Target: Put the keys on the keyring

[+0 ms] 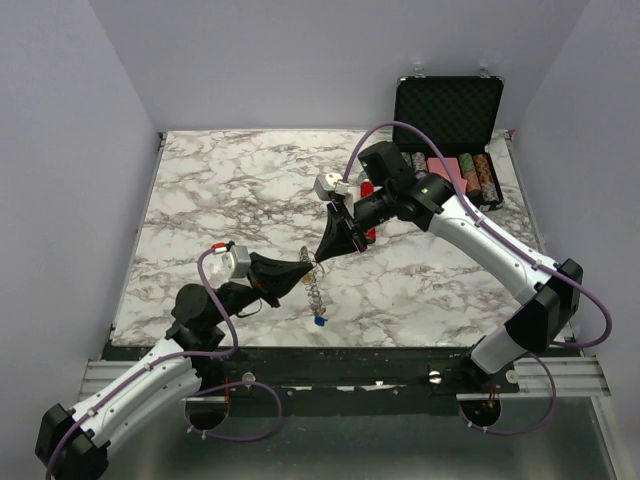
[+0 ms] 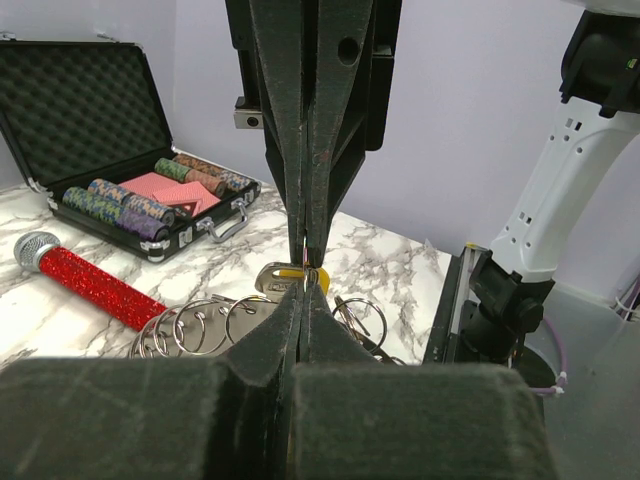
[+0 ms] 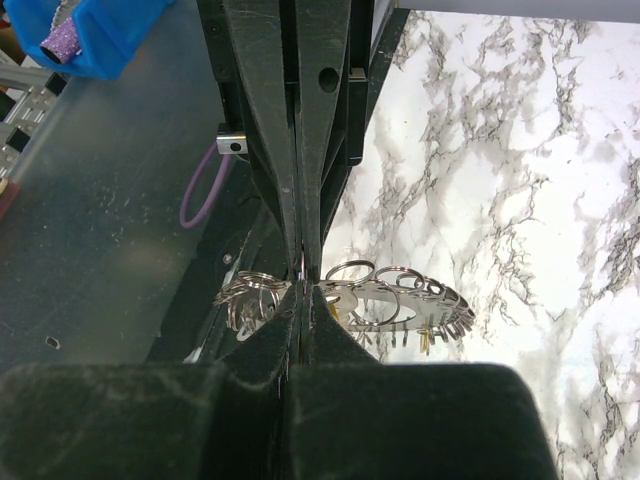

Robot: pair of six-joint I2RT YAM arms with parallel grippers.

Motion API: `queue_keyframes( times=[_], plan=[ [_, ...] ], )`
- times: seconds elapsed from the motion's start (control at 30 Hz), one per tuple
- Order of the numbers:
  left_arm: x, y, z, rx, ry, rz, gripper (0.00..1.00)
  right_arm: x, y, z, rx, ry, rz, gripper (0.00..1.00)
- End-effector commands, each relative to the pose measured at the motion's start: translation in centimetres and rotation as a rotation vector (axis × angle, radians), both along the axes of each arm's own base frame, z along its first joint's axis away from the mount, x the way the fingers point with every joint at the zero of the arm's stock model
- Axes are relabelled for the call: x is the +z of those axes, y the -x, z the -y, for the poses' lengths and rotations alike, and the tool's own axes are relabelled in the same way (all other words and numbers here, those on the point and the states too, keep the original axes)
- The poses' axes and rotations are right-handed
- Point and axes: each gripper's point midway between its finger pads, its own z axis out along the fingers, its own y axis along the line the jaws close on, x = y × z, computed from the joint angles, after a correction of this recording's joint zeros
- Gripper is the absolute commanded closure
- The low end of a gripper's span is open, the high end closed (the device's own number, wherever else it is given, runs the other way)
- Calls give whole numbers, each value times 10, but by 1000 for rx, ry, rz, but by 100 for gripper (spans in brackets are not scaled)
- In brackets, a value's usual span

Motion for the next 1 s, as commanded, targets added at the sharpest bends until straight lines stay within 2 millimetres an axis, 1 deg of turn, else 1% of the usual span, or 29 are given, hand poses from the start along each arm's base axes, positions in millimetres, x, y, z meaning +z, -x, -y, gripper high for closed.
queue_keyframes(
  times=[0.0,0.2,0.33,0.43,0.6,0.67,0.8,0.97],
  plan=[
    [16,0,-6,25,56,39,100,-6,2,-4,9,11,-4,100],
    [9,0,-5,27,36,26,100,1,1,-3,0,4,9,100],
    [3,1,-6,31,18,29,100,2,2,-3,2,4,16,100],
    [1,6,-6,15,-20,88,100,2,1,-1,6,4,30,100],
    [-1,15,-10,19,-72,225,100,-6,8,6,69,4,89,100],
    [-2,15,-11,24,-93,244,100,-12,6,8,79,10,123,100],
    [-1,16,-9,13,-103,248,100,-15,1,6,77,19,168,100],
    [-5,13,-6,9,-105,239,100,-19,4,3,120,2,202,100]
  ],
)
